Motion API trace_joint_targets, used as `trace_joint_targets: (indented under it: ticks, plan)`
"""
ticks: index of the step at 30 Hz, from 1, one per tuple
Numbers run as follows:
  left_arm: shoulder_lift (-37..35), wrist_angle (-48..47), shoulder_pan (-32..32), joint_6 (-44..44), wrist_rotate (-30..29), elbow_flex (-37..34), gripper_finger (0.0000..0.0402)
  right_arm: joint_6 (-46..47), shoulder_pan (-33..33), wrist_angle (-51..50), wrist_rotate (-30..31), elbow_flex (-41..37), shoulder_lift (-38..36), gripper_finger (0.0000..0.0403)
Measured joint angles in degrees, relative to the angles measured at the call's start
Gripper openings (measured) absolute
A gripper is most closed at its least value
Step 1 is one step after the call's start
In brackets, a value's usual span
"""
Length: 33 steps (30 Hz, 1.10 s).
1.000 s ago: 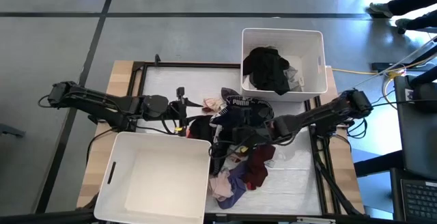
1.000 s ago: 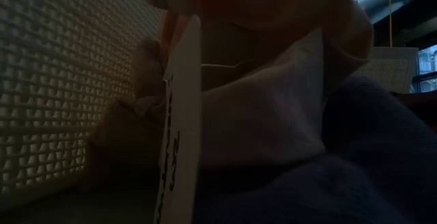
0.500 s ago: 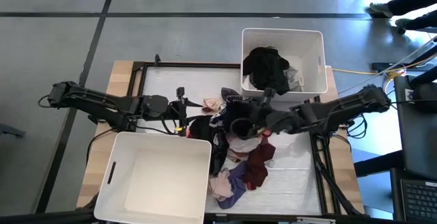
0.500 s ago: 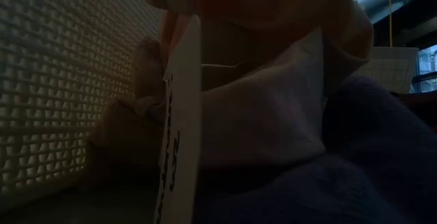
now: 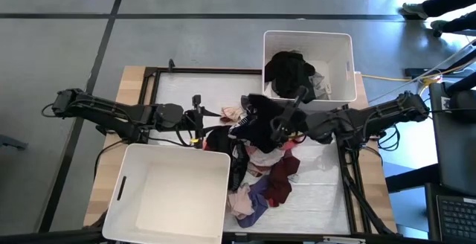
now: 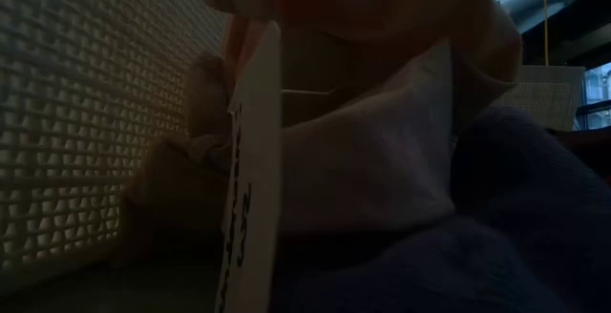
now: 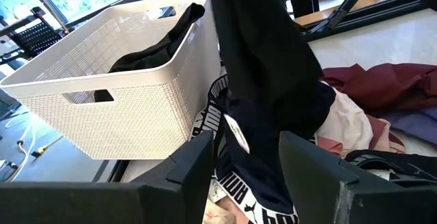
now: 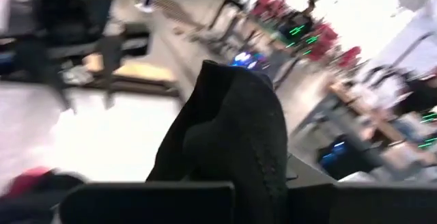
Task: Sort clothes
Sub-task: Put the black underwear into the top white laundry bin
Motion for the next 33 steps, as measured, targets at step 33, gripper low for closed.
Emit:
trace_joint_targets:
  ticks: [33]
  plan:
    - [0.00,-0.07,0.02,0.00,0.00,0.00,0.0159,-20.88,-35.30,10.81,10.71,0.00,-4.28,0.0034]
